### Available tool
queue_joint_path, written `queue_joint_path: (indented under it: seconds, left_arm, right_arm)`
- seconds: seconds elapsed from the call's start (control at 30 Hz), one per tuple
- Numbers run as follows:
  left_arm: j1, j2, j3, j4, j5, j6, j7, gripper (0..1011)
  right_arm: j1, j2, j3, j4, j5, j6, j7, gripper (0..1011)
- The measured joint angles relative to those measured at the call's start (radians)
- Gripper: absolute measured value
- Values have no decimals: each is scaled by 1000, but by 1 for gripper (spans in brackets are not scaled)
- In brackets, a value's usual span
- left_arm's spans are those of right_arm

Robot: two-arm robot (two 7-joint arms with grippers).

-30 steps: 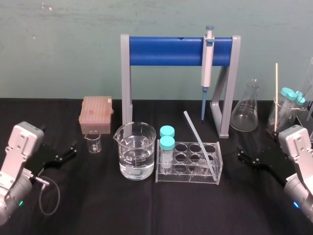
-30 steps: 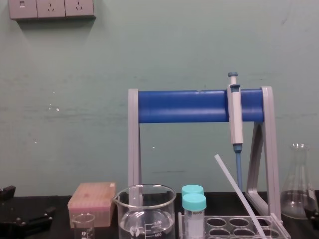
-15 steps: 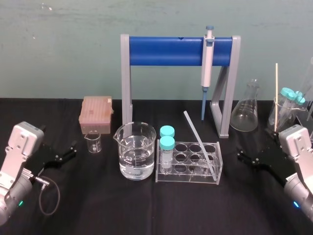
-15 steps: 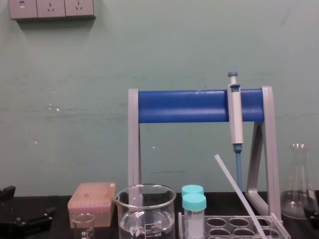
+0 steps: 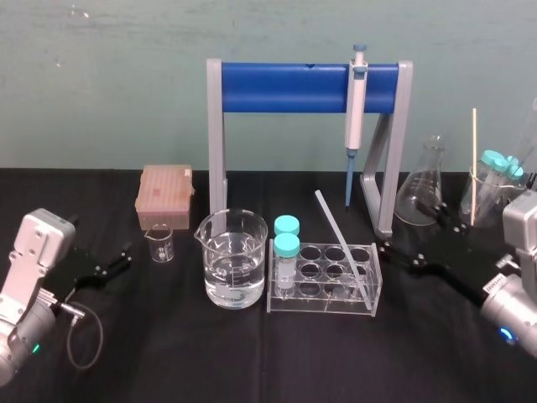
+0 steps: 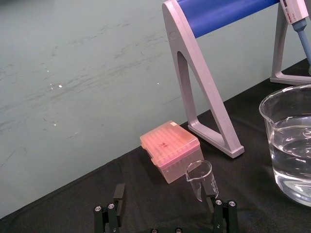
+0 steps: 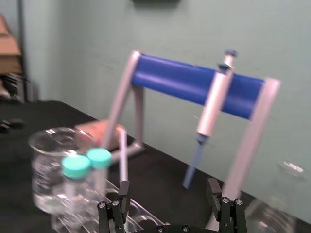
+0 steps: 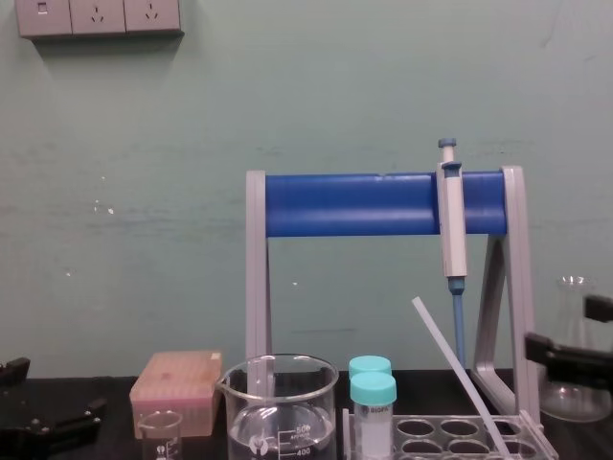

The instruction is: Pick up the stirring rod with one hand, then place it down.

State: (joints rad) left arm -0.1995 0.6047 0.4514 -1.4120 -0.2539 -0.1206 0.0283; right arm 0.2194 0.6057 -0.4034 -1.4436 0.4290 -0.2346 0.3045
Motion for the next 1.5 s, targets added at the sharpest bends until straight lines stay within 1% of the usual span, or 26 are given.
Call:
queue_joint_path:
  seconds: [0.03,0.07,0.13,0.17,0.27,0.3,0.37,0.47,0.5,0.6,0.7,0.8,0.83,1.03,1.17,1.4,1.5]
  left_arm:
    - [0,0,0,0,0,0,0,1000]
    - [0,0,0,0,0,0,0,1000]
    - [0,0,0,0,0,0,0,1000]
    - [0,0,0,0,0,0,0,1000]
    - [0,0,0,0,0,0,0,1000]
    - [0,0,0,0,0,0,0,1000]
    - [0,0,0,0,0,0,0,1000]
    - [0,0,0,0,0,0,0,1000]
    - [0,0,0,0,0,0,0,1000]
    - [0,0,0,0,0,0,0,1000]
    - [0,0,0,0,0,0,0,1000]
    - [0,0,0,0,0,0,0,1000]
    - [0,0,0,0,0,0,0,1000]
    - [0,0,0,0,0,0,0,1000]
    - [0,0,0,0,0,0,0,1000]
    - [0,0,0,0,0,0,0,1000]
    - [0,0,0,0,0,0,0,1000]
  right_arm:
    - [5,-2,0,3,7,0,15,1000]
    - [21,-9,-1,14,27,2,53,1000]
    - [40,-18,-3,30,50,8,97,1000]
    - [61,-28,-6,49,71,18,137,1000]
    - [94,-43,-11,81,94,35,189,1000]
    - [113,-53,-14,99,104,45,216,1000]
    - [133,-64,-18,120,110,54,243,1000]
    - [183,-92,-28,173,121,78,301,1000]
    - [183,-92,-28,173,121,78,301,1000]
    - [226,-117,-39,222,123,102,347,1000]
    - [250,-132,-47,253,123,119,369,1000]
    - [286,-151,-59,303,123,147,397,1000]
    - [286,-151,-59,303,123,147,397,1000]
    - [336,-177,-85,377,128,216,438,1000]
    - [359,-190,-100,415,132,242,455,1000]
    - [381,-202,-114,450,131,256,464,1000]
    - [383,-202,-115,450,126,254,461,1000]
